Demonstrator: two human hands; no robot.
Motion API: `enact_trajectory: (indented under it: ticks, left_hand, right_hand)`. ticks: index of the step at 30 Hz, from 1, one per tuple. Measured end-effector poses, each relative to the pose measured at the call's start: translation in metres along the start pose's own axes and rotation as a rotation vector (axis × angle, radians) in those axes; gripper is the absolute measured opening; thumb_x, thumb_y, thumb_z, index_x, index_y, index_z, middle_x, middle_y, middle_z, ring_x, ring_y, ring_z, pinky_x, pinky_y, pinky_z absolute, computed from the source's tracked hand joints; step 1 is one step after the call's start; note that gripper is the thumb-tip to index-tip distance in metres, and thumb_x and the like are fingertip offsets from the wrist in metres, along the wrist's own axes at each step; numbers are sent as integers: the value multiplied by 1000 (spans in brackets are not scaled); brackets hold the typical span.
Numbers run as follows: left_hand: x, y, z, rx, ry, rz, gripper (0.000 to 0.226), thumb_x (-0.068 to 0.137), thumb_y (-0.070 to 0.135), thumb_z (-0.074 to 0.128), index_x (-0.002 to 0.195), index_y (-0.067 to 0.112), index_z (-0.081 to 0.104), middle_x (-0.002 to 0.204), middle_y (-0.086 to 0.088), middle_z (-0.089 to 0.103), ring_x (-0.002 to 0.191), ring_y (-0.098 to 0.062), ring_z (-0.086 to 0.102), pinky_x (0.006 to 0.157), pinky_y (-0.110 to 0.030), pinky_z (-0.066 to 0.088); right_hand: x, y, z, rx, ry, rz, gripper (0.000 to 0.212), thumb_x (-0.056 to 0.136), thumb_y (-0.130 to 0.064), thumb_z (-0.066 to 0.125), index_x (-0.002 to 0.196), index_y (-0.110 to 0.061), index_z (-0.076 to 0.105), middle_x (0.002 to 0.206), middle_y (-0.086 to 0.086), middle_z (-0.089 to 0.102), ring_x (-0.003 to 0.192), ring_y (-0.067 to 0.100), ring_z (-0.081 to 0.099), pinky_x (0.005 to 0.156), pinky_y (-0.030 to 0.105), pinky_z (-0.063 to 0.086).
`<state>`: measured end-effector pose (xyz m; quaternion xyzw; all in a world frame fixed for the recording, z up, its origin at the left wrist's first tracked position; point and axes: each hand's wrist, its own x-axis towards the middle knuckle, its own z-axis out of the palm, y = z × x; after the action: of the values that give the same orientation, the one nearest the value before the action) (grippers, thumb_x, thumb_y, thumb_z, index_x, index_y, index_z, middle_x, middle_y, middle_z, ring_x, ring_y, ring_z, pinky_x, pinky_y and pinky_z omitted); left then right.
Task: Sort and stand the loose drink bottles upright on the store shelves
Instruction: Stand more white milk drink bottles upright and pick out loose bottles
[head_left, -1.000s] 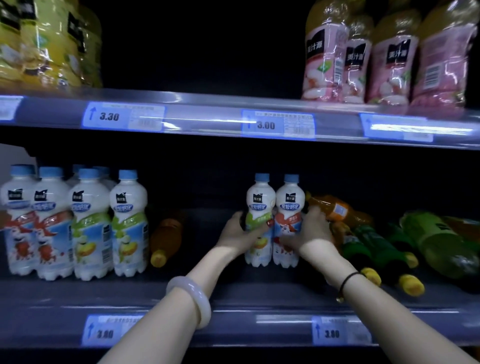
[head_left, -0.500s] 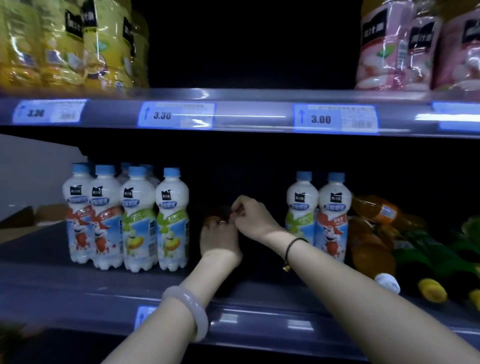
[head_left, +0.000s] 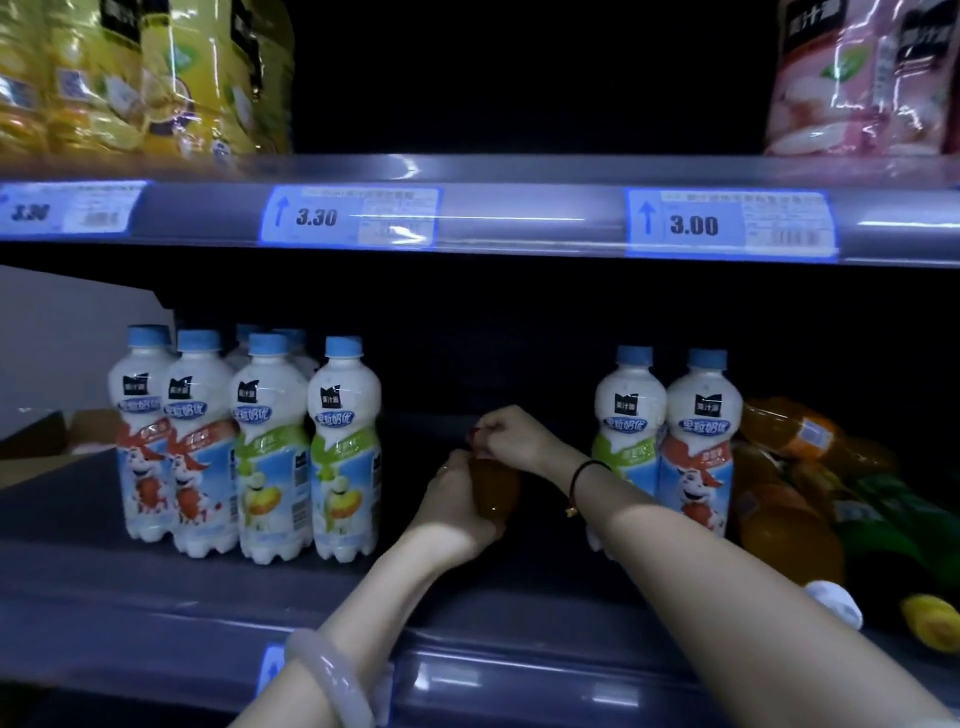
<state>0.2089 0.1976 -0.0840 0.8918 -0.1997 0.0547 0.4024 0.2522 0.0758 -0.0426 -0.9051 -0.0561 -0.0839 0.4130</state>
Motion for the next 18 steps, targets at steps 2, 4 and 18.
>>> enact_trajectory:
  ticks: [2, 4, 18]
  left_hand:
    - [-6, 2, -2, -166, -99, -4, 61, 73, 16, 74, 124, 17, 40, 110, -6, 59, 94, -20, 61, 70, -26, 49]
    - [-8, 4, -4, -285, -109, 12, 53, 75, 19, 72, 121, 19, 47, 109, -5, 64, 95, -19, 64, 77, -28, 54]
    - [-47, -11, -46, -327, 950, 160, 14, 73, 8, 43, 76, 7, 56, 75, -11, 60, 75, -30, 54, 68, -31, 42]
  right_hand:
    - [0, 4, 0, -107, 32, -9, 20, 88, -7, 51, 79, -8, 69, 82, 4, 65, 78, 13, 56, 69, 23, 45]
    - [-3, 6, 0, -201, 67, -17, 24, 85, -2, 48, 88, -5, 71, 93, 8, 68, 87, 15, 59, 73, 24, 46]
    - [-30, -58, 67, 153, -245, -208, 11, 92, -7, 55, 97, -18, 54, 81, -9, 57, 81, 4, 54, 67, 12, 42]
